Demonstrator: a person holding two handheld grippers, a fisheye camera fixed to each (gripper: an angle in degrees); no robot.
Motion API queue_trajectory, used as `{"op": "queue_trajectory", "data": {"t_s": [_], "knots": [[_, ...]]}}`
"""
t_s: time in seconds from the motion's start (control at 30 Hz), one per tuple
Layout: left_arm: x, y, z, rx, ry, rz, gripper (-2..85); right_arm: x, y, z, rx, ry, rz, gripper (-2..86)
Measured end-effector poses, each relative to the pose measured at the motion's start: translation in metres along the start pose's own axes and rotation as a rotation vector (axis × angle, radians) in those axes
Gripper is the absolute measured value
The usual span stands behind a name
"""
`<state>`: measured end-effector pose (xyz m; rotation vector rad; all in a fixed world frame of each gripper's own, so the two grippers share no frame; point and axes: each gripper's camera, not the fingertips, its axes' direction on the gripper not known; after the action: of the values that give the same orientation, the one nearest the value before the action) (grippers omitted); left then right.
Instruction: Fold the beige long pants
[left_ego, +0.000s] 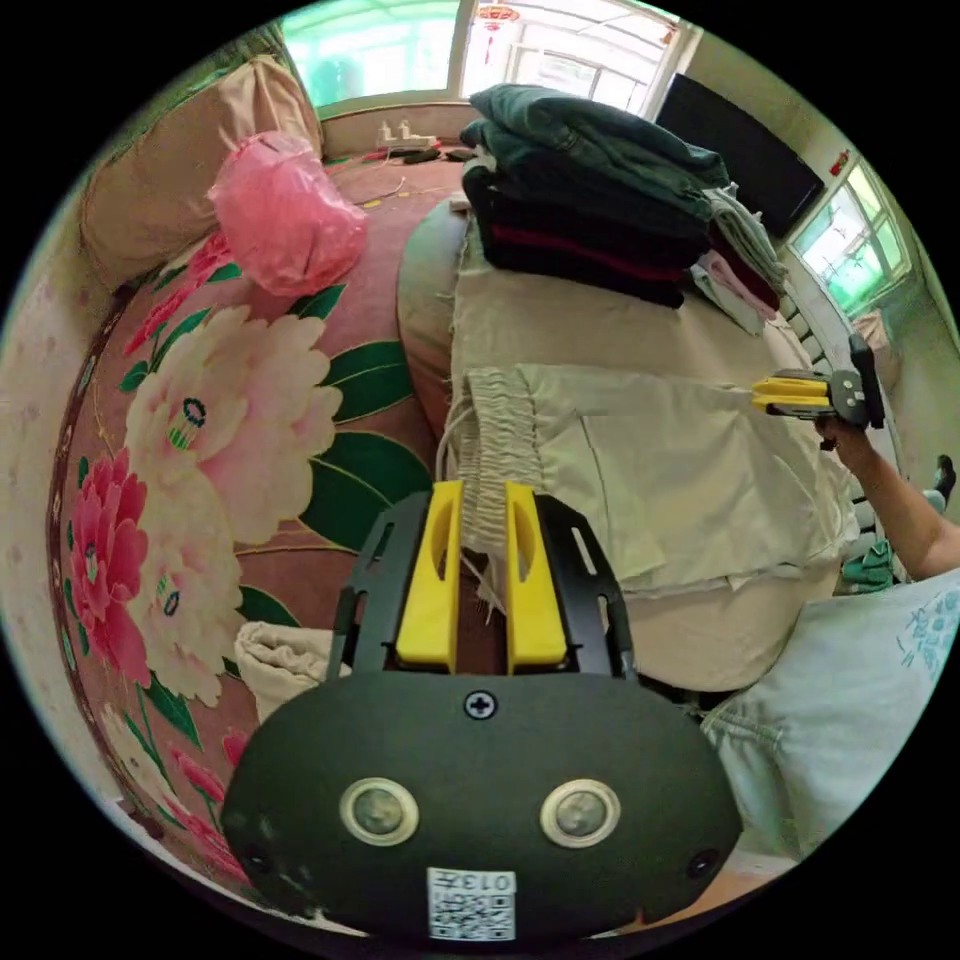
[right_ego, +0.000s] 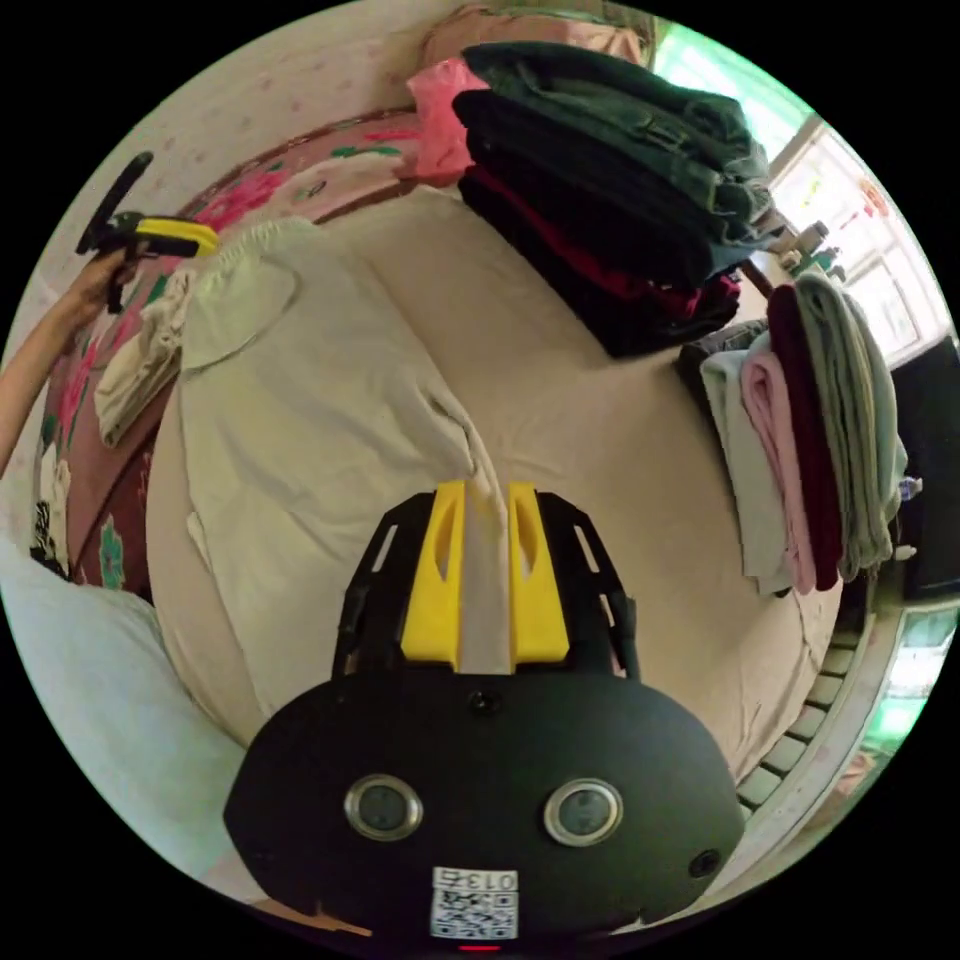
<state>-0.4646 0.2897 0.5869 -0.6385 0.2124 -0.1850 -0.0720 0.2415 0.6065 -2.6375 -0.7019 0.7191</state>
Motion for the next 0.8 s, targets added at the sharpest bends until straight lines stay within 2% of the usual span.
{"op": "queue_trajectory", "data": {"t_s": [0.07, 0.17, 0.23, 0.3, 0.4, 0.5, 0.7, 0.8], "knots": [[-0.010, 0.023, -0.006, 0.077, 0.021, -0.056, 12.2, 0.004, 0.020, -0.027, 0.111, -0.027, 0.038, 9.8], [-0.007, 0.050, 0.014, 0.083, 0.118, -0.117, 14.1, -0.016, 0.066, -0.056, 0.206, -0.120, -0.001, 10.9], [0.004, 0.054, 0.035, 0.059, 0.150, -0.116, 14.5, -0.043, 0.094, -0.057, 0.178, -0.155, -0.065, 10.4], [0.016, 0.051, 0.059, 0.044, 0.152, -0.119, 14.1, -0.081, 0.126, -0.046, 0.080, -0.108, -0.146, 9.6], [0.023, 0.043, 0.089, -0.005, 0.057, -0.186, 11.3, -0.102, 0.154, -0.026, -0.013, -0.028, -0.135, 7.7], [0.030, 0.038, 0.104, -0.043, 0.040, -0.158, 9.7, -0.097, 0.167, -0.013, -0.063, -0.049, -0.078, 2.5], [0.040, 0.040, 0.119, -0.053, 0.011, -0.078, 8.8, -0.098, 0.182, -0.050, 0.011, -0.063, -0.043, 1.4], [0.031, 0.039, 0.171, -0.121, 0.083, -0.089, 9.5, -0.105, 0.193, -0.042, -0.016, -0.004, -0.035, 2.2]]}}
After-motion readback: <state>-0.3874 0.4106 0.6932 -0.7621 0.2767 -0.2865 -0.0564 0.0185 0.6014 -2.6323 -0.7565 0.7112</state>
